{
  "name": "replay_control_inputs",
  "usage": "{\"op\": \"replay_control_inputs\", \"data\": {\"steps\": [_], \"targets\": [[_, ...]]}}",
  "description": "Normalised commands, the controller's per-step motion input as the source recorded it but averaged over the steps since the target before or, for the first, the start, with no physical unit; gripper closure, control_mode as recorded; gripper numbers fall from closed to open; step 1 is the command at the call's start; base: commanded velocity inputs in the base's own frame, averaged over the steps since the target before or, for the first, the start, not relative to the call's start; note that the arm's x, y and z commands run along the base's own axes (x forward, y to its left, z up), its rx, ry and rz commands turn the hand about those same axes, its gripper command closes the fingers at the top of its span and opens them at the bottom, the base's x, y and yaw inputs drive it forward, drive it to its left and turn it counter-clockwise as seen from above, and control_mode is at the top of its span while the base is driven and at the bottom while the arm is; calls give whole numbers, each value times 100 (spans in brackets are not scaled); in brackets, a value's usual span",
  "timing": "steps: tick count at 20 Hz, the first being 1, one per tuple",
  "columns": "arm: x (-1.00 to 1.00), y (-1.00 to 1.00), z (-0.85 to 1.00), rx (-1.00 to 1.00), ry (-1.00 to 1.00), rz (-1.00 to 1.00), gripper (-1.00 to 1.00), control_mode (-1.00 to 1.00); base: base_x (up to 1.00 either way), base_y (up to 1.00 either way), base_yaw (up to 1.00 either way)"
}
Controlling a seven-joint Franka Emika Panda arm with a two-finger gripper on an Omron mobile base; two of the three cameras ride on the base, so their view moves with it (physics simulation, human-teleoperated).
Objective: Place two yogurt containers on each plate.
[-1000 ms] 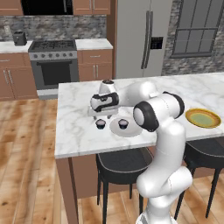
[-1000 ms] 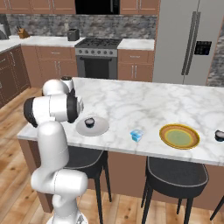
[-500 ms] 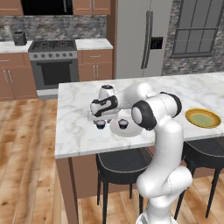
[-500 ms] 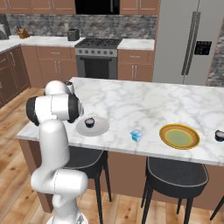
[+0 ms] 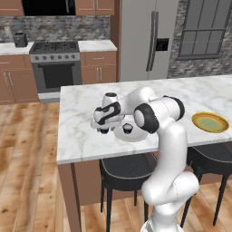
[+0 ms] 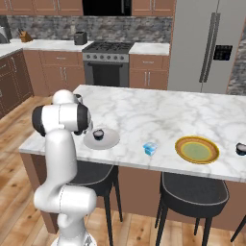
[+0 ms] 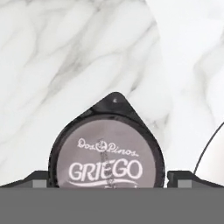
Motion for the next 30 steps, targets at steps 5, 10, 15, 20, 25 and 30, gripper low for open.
{"op": "replay_control_inputs", "data": {"steps": [5,10,15,20,25,30], "targets": [[24,4,-3,-3,-4,0,-100,-100,0,0,0],[12,5,0,-3,-8,0,-100,-100,0,0,0],[-7,17,-20,0,-1,0,100,-100,0,0,0],[-12,-2,-2,0,-8,0,100,-100,0,0,0],[-24,0,51,6,-2,0,100,-100,0,0,0],[-68,-12,52,9,13,0,100,-100,0,0,0]]}}
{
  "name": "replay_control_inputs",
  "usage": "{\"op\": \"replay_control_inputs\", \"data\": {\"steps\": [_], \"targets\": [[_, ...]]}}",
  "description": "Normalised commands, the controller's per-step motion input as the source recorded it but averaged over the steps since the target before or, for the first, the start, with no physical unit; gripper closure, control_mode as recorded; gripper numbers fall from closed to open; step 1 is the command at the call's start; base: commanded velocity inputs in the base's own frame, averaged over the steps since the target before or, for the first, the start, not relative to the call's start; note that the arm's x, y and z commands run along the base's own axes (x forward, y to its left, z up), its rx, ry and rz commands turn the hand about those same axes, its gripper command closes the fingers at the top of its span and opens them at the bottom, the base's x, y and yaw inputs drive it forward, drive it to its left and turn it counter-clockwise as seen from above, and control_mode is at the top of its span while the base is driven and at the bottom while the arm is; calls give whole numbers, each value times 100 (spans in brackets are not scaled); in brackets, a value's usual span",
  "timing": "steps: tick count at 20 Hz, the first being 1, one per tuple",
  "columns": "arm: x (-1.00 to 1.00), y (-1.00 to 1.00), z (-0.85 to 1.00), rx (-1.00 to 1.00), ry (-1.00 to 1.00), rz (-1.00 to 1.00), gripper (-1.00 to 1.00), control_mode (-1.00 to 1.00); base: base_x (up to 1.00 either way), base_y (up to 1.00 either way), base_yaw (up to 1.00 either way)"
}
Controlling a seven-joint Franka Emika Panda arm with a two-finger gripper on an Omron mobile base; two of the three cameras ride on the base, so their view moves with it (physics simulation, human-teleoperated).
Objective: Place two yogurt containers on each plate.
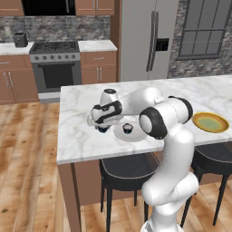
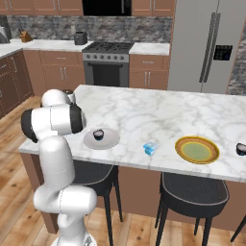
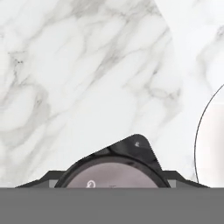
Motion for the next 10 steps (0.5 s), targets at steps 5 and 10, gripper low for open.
{"op": "replay_control_inputs", "data": {"steps": [5,10], "targets": [[-55,-60,18,0,9,-3,100,-100,0,0,0],[-14,-88,0,-4,0,-6,100,-100,0,0,0]]}}
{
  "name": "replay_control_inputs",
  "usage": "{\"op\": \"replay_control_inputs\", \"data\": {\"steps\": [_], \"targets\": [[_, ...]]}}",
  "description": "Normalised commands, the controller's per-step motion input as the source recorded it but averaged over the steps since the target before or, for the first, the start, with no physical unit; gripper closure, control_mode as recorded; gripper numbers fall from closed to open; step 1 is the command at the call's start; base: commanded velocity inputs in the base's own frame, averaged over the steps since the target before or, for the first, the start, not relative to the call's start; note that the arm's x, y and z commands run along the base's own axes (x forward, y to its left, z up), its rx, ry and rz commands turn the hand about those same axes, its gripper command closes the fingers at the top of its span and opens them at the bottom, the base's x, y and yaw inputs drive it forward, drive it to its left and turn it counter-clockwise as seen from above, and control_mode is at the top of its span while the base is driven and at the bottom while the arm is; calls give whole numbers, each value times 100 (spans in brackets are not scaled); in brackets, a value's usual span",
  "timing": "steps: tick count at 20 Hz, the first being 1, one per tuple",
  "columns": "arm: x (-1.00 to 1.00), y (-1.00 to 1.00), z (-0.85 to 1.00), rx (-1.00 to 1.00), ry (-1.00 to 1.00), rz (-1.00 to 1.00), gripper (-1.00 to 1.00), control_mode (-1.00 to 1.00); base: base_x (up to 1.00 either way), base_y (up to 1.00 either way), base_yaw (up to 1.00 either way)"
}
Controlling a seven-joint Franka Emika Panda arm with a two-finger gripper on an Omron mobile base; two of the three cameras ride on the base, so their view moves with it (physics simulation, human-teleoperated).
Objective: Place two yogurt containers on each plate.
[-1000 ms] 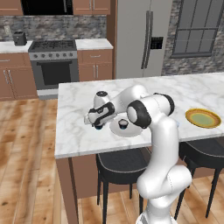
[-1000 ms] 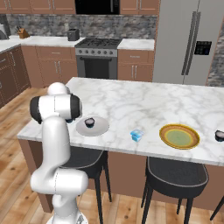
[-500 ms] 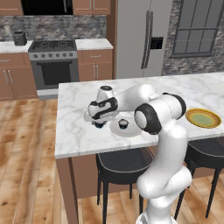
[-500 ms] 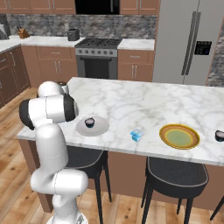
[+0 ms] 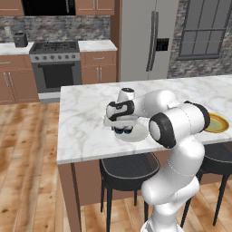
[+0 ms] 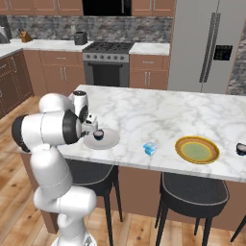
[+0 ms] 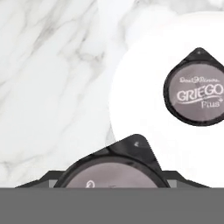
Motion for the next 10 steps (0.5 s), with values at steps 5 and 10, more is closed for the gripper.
{"op": "replay_control_inputs", "data": {"steps": [5,10], "targets": [[-8,-85,0,-4,0,-8,100,-100,0,0,0],[0,-82,0,-4,6,-8,100,-100,0,0,0]]}}
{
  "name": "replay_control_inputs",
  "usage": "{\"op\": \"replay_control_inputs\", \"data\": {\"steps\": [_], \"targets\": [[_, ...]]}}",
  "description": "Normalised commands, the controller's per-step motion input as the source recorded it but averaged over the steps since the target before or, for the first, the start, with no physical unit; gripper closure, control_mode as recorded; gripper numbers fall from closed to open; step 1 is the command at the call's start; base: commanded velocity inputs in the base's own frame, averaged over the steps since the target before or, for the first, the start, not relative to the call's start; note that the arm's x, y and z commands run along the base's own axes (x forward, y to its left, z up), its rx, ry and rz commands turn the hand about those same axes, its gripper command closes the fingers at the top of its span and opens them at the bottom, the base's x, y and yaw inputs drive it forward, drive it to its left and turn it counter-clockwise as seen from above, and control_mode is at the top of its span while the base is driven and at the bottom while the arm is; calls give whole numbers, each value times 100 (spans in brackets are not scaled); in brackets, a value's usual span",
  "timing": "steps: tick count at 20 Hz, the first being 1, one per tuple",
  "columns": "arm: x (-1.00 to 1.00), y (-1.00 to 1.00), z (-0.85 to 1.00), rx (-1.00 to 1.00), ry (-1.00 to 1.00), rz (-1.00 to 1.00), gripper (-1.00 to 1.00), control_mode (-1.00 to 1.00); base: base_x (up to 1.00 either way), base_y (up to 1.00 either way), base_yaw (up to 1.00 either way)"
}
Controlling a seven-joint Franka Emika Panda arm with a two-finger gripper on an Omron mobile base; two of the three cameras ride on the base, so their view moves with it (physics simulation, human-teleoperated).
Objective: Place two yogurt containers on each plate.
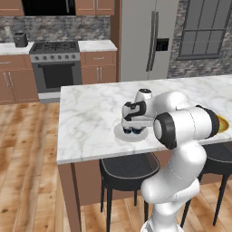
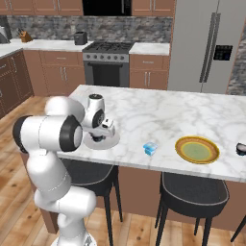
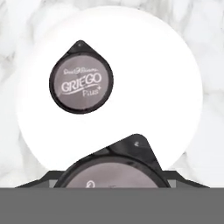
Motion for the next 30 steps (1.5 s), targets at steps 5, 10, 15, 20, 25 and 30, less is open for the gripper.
{"op": "replay_control_inputs", "data": {"steps": [5,10,15,20,25,30], "targets": [[6,-69,-4,0,16,-5,100,-100,0,0,0],[27,-17,-7,0,14,-1,100,-100,0,0,0],[18,0,-3,0,3,0,100,-100,0,0,0],[7,0,-19,0,0,0,100,-100,0,0,0],[1,2,-23,0,0,0,100,-100,0,0,0],[8,0,-6,2,0,0,100,-100,0,0,0]]}}
